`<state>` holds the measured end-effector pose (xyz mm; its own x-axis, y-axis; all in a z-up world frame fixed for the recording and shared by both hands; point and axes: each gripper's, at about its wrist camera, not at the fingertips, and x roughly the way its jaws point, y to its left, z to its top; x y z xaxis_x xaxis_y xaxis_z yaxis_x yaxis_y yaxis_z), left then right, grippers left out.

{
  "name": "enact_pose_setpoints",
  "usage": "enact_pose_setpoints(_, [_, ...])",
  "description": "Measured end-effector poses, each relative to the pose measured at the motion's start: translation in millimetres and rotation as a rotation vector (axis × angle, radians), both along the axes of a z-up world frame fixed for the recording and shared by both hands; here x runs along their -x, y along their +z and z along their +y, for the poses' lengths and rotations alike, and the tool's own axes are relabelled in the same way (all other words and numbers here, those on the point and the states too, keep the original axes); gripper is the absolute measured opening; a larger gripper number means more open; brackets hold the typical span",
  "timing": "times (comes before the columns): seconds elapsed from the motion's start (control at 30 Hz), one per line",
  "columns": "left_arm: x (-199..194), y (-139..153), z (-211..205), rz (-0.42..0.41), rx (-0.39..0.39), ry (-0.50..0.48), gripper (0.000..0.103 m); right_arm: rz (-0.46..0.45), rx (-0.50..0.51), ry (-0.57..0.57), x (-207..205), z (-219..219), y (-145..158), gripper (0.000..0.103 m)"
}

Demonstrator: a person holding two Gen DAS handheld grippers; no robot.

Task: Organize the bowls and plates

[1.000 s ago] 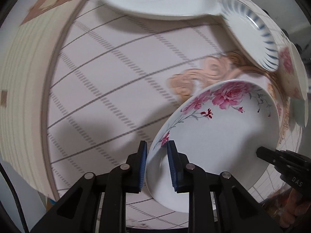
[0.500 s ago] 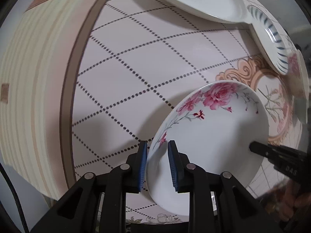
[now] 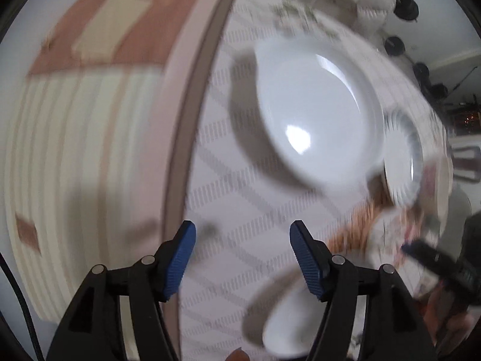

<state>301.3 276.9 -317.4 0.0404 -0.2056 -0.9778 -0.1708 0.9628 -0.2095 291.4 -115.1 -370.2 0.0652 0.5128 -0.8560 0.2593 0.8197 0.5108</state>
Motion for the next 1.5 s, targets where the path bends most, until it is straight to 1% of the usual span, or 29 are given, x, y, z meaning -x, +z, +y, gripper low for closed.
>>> enact_pose_setpoints(0.03, [-15.1,0.0,7.1,-0.016,-0.009,0.002,0.063,0.001,-0.016,-0.017,-10.0,6.5,-5.5,0.084])
enact_pose_setpoints(0.07, [-34.4,-5.2,4.8,-0.031,-0.009,0.011,0.063,0.007,-0.020,-0.028,-18.9,16.0,-11.6,0.084])
enact_pose_setpoints(0.13, [-70.4,-8.2,15.1,-0.064,0.016,0.034,0.063,0.023,-0.039,-0.050,-32.0,24.0,-21.6,0.084])
enact_pose_setpoints(0.17, [-82.5,-14.4,12.3,-0.071,0.016,0.040,0.063,0.033,-0.045,-0.062,-39.8,30.4,-28.0,0.084])
enact_pose_setpoints(0.2, [-97.4,-16.6,13.4,-0.079,0.020,0.037,0.063,0.040,-0.047,-0.077,-47.6,41.7,-33.3,0.084])
enact_pose_setpoints(0.23, [-111.4,-23.1,8.5,-0.078,0.014,0.022,0.063,0.046,-0.050,-0.090,-51.2,42.2,-37.3,0.084])
enact_pose_setpoints(0.33, [-144.0,-42.7,-7.6,-0.059,-0.017,-0.053,0.063,0.063,-0.051,-0.139,-54.0,41.4,-47.5,0.083])
enact_pose_setpoints(0.37, [-146.8,-41.4,-4.3,-0.052,-0.018,-0.077,0.063,0.069,-0.055,-0.147,-58.3,41.3,-51.4,0.083])
enact_pose_setpoints(0.53, [-174.5,-66.4,-33.9,-0.016,-0.019,-0.227,0.063,0.086,-0.064,-0.171,-62.8,42.8,-60.3,0.072])
enact_pose_setpoints(0.6, [-183.9,-75.4,-45.4,-0.010,-0.027,-0.267,0.063,0.090,-0.062,-0.174,-63.7,44.7,-62.6,0.062])
enact_pose_setpoints(0.63, [-187.2,-79.3,-51.4,-0.002,-0.035,-0.296,0.063,0.092,-0.063,-0.176,-63.3,44.5,-61.9,0.061])
enact_pose_setpoints(0.67, [-189.6,-82.6,-56.3,0.001,-0.039,-0.314,0.063,0.091,-0.063,-0.177,-62.5,44.6,-61.3,0.058])
enact_pose_setpoints(0.7, [-191.4,-84.9,-60.1,0.007,-0.047,-0.331,0.063,0.089,-0.058,-0.175,-64.0,46.7,-60.9,0.053])
enact_pose_setpoints(0.77, [-193.3,-84.2,-66.9,-0.002,-0.071,-0.362,0.060,0.086,-0.057,-0.164,-65.1,50.0,-59.9,0.045])
enact_pose_setpoints(0.83, [-194.6,-83.1,-73.0,-0.004,-0.077,-0.386,0.051,0.088,-0.056,-0.155,-65.6,53.0,-59.9,0.037])
enact_pose_setpoints(0.87, [-195.3,-82.1,-75.8,-0.003,-0.065,-0.390,0.044,0.087,-0.056,-0.150,-67.7,55.4,-61.5,0.031])
enact_pose_setpoints(0.9, [-195.8,-80.5,-77.3,-0.008,-0.080,-0.392,0.042,0.088,-0.050,-0.143,-70.1,58.7,-62.7,0.029])
enact_pose_setpoints(1.03, [-196.8,-73.7,-75.1,-0.030,-0.097,-0.394,0.036,0.080,-0.012,-0.105,-71.0,66.4,-61.7,0.027])
enact_pose_setpoints(1.1, [-189.8,-69.8,-72.4,-0.048,-0.104,-0.386,0.032,0.080,-0.008,-0.095,-76.7,71.7,-65.0,0.022])
enact_pose_setpoints(1.17, [-182.1,-69.5,-71.5,-0.059,-0.116,-0.374,0.031,0.081,-0.002,-0.078,-86.0,78.4,-69.2,0.020])
enact_pose_setpoints(1.23, [-176.2,-69.8,-66.7,-0.065,-0.124,-0.353,0.030,0.079,0.013,-0.050,-87.8,81.8,-68.7,0.020])
enact_pose_setpoints(1.37, [-156.0,-71.4,-51.6,-0.064,-0.128,-0.294,0.030,0.056,0.068,0.029,-92.2,95.4,-64.8,0.020])
enact_pose_setpoints(1.5, [-118.9,-71.7,-33.7,-0.051,-0.134,-0.256,0.030,0.071,0.067,0.104,-86.6,107.1,-66.6,0.020])
